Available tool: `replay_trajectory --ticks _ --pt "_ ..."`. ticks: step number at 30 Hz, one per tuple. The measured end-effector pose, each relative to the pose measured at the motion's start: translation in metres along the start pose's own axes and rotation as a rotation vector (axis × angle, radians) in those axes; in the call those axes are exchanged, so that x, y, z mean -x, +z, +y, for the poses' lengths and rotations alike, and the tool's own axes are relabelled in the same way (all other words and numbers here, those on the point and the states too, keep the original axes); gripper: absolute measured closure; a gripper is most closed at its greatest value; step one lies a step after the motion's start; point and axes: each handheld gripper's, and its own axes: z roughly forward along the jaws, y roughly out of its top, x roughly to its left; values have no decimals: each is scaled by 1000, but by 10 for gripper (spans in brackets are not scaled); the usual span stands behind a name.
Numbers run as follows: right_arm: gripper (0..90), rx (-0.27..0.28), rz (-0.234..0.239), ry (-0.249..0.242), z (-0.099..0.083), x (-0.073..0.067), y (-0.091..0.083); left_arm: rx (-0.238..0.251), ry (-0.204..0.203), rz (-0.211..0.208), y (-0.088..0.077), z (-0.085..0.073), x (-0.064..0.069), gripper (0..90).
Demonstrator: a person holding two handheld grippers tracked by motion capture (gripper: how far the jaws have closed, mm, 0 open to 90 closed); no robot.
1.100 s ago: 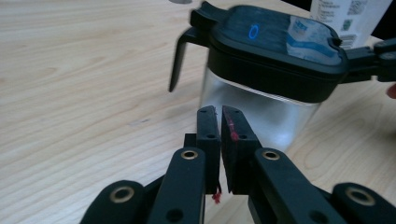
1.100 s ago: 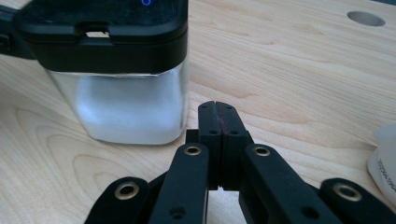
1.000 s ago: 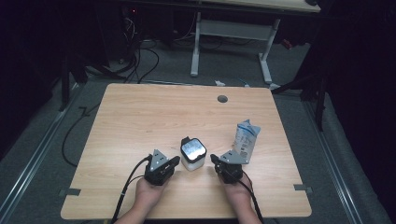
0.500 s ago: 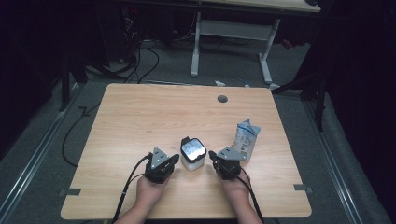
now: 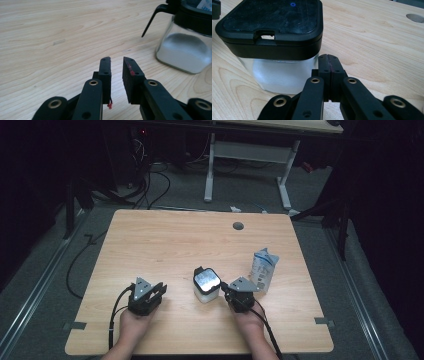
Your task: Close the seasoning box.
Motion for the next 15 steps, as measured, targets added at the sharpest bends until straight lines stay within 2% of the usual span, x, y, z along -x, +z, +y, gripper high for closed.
replay_trajectory --ticks 5,15 --pt "900 2 7 1 0 -2 -1 9 -21 10 -6 -4 -9 766" --pt "900 15 31 -10 -4 -16 -6 25 -32 24 -16 -6 -20 766"
